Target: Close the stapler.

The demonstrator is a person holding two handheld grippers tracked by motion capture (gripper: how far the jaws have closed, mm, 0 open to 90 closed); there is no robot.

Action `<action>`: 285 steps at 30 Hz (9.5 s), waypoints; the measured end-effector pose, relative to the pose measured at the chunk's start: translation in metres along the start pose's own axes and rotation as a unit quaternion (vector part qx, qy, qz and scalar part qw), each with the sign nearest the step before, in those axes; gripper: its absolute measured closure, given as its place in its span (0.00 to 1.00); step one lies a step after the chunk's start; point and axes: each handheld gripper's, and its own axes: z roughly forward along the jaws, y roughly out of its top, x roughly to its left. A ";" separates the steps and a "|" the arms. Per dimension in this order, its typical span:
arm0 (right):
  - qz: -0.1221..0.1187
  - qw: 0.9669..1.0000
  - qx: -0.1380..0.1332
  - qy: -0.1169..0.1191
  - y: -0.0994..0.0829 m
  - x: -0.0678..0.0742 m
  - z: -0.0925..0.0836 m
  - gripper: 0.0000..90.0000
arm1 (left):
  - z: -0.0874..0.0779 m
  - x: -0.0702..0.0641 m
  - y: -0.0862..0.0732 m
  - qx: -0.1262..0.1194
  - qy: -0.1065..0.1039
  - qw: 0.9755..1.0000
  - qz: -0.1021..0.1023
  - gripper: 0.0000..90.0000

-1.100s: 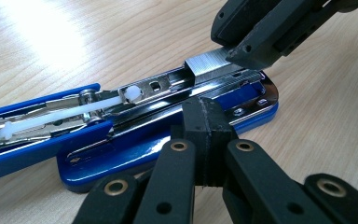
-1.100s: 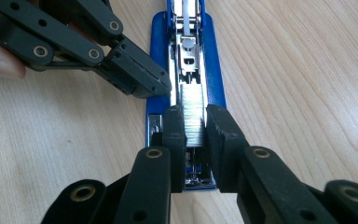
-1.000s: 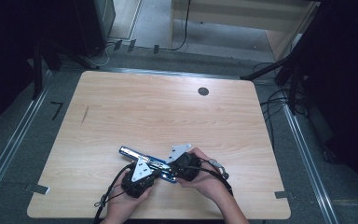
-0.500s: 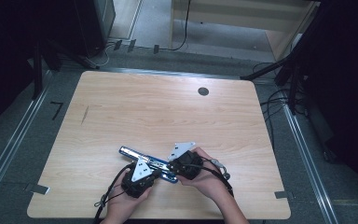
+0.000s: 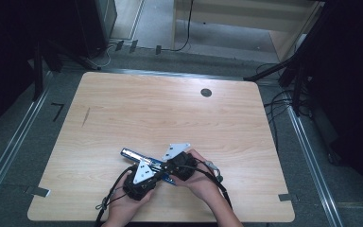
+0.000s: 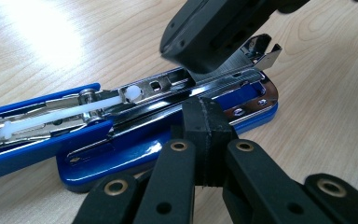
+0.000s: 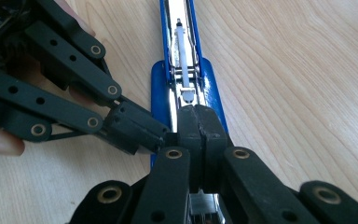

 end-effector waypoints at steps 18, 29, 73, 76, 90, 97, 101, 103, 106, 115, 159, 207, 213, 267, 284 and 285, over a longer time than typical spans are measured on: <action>0.001 1.000 0.014 0.001 -0.009 -0.003 -0.002 1.00 | 0.000 0.000 0.000 -0.002 -0.002 1.000 -0.003 1.00; -0.001 1.000 0.010 0.001 -0.010 -0.003 -0.004 1.00 | 0.000 0.001 0.000 -0.002 -0.003 1.000 -0.004 1.00; 0.012 0.999 -0.040 0.015 0.037 0.011 0.024 1.00 | -0.040 0.077 -0.022 0.017 0.055 0.994 -0.098 1.00; 0.014 0.999 -0.039 0.016 0.040 0.010 0.030 1.00 | -0.040 0.078 -0.022 0.017 0.057 0.993 -0.100 1.00; 0.010 1.000 -0.027 0.006 0.051 0.008 0.048 1.00 | -0.036 0.080 -0.020 0.022 0.070 0.992 -0.107 1.00; 0.011 1.000 -0.028 0.003 0.052 0.008 0.051 1.00 | -0.035 0.079 -0.019 0.023 0.073 0.991 -0.106 1.00; 0.010 0.999 -0.030 0.002 0.053 0.008 0.050 1.00 | -0.036 0.078 -0.018 0.016 0.073 0.991 -0.110 1.00; 0.010 0.999 -0.034 0.001 0.053 0.008 0.048 1.00 | -0.037 0.077 -0.017 0.010 0.071 0.991 -0.111 1.00; 0.011 0.999 -0.039 0.000 0.053 0.008 0.047 1.00 | -0.039 0.075 -0.015 0.003 0.071 0.992 -0.109 1.00; 0.011 0.999 -0.052 -0.001 0.053 0.009 0.039 1.00 | -0.045 0.069 -0.015 -0.022 0.064 0.992 -0.105 1.00; 0.011 0.997 -0.077 -0.021 0.043 0.011 0.006 1.00 | -0.013 0.021 -0.007 -0.025 0.019 0.998 -0.051 1.00; 0.034 0.990 -0.128 -0.045 0.033 -0.002 -0.036 1.00 | -0.009 0.019 -0.005 -0.008 0.027 0.999 -0.040 1.00; 0.035 0.988 -0.140 -0.047 0.048 0.001 -0.041 1.00 | -0.009 0.019 -0.005 -0.009 0.026 0.999 -0.040 1.00; 0.069 0.987 -0.140 -0.039 -0.002 0.004 -0.040 1.00 | -0.009 0.018 -0.005 -0.005 0.021 0.999 -0.032 1.00; 0.104 0.984 -0.137 -0.046 -0.045 0.002 -0.033 1.00 | -0.010 0.017 -0.006 -0.003 0.011 1.000 -0.022 1.00; 0.109 0.983 -0.141 -0.043 -0.047 0.002 -0.033 1.00 | -0.010 0.017 -0.006 -0.003 0.011 1.000 -0.022 1.00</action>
